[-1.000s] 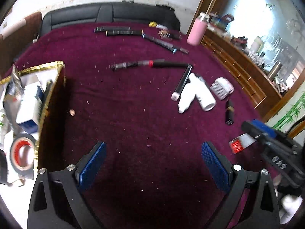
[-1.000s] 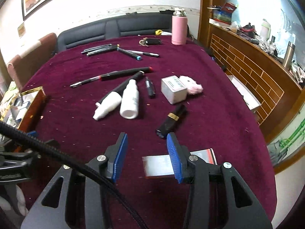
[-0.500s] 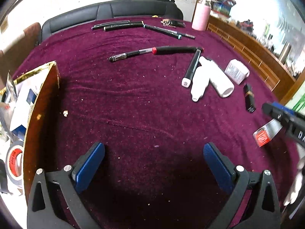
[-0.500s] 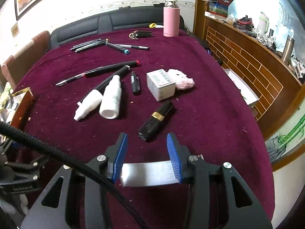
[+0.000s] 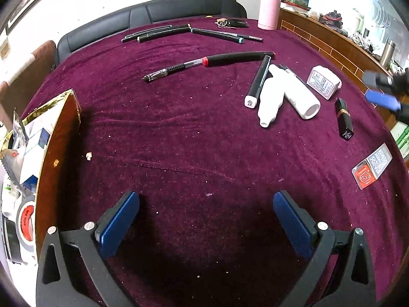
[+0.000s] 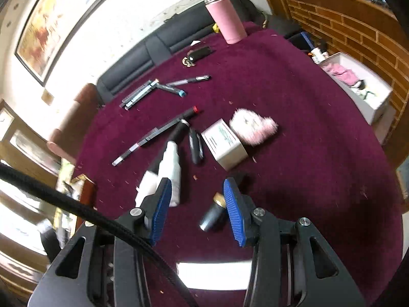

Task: Organize objects
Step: 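Grasp the white spray bottle with the right gripper, then grasp the small white dropper bottle with the left gripper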

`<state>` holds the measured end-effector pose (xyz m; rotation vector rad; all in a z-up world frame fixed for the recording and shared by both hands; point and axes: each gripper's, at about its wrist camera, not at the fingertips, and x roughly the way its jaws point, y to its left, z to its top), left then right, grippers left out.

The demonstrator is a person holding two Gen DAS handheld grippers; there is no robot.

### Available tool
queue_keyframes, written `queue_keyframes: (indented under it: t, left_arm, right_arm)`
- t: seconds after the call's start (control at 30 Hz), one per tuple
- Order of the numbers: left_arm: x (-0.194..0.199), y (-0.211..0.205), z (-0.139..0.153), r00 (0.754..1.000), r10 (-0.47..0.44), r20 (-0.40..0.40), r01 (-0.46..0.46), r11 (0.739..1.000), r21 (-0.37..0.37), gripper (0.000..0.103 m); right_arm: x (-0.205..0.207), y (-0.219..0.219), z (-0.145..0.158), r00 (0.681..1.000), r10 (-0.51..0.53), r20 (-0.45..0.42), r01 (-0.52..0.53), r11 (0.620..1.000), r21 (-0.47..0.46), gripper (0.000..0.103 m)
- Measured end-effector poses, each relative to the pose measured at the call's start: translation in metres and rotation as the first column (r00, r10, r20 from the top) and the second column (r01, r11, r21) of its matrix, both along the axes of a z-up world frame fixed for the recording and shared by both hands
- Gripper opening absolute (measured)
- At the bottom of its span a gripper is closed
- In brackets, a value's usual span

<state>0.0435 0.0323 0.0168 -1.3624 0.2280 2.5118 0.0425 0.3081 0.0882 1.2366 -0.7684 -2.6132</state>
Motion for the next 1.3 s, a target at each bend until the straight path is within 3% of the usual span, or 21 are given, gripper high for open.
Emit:
queue_keyframes:
  t: [0.13,0.27,0.4,0.6,0.73,0.87,1.0,1.1,1.2,1.27,1.3]
  left_arm:
    - [-0.001,0.000,0.000,1.000,0.000,0.000,0.000,1.000,0.001,0.102]
    - [-0.001,-0.001,0.001,1.000,-0.001,0.000,0.001,1.000,0.002,0.102]
    - [-0.001,-0.001,0.001,1.000,-0.001,0.000,0.001,1.000,0.002,0.101]
    - [-0.001,-0.001,0.000,1.000,-0.001,0.000,0.001,1.000,0.002,0.101]
    - [-0.001,-0.001,0.000,1.000,-0.001,0.000,0.001,1.000,0.002,0.101]
    - [-0.001,-0.003,0.002,1.000,-0.028,0.011,0.028,1.000,0.008,0.101]
    - [-0.003,-0.008,0.014,0.991,-0.127,0.045,0.118,0.979,0.168,0.101]
    - [-0.014,0.001,0.024,0.985,-0.170,0.019,0.163,0.970,0.181,0.101]
    - [-0.025,0.022,0.036,0.960,-0.278,-0.040,0.280,0.942,0.187,0.099]
    - [-0.033,0.041,0.040,0.933,-0.353,-0.064,0.359,0.922,0.143,0.087]
    - [-0.035,0.049,0.040,0.925,-0.377,-0.058,0.381,0.916,0.126,0.069]
  right_arm:
    - [-0.020,-0.016,-0.003,0.991,0.130,-0.008,-0.130,0.981,-0.145,0.041]
    - [-0.043,-0.058,-0.013,0.987,0.140,0.077,-0.143,0.989,0.039,0.041]
    - [-0.063,-0.089,-0.028,0.978,0.132,0.159,-0.161,0.970,0.183,0.038]
    - [-0.085,-0.098,-0.039,0.974,0.063,0.216,-0.131,0.939,0.319,0.028]
    - [-0.089,-0.099,-0.042,0.970,0.050,0.236,-0.135,0.923,0.360,0.027]
    - [-0.077,-0.092,-0.042,0.965,0.074,0.250,-0.156,0.932,0.326,0.027]
    - [-0.043,-0.072,-0.044,0.968,0.085,0.235,-0.145,0.957,0.252,0.027]
    - [-0.023,-0.052,-0.046,0.976,0.079,0.205,-0.111,0.982,0.152,0.027]
    - [-0.015,-0.042,-0.049,0.983,0.079,0.164,-0.093,0.992,0.083,0.027]
    - [-0.013,-0.038,-0.050,0.986,0.079,0.144,-0.087,0.995,0.047,0.027]
    - [-0.012,-0.036,-0.051,0.988,0.081,0.134,-0.086,0.996,0.030,0.027]
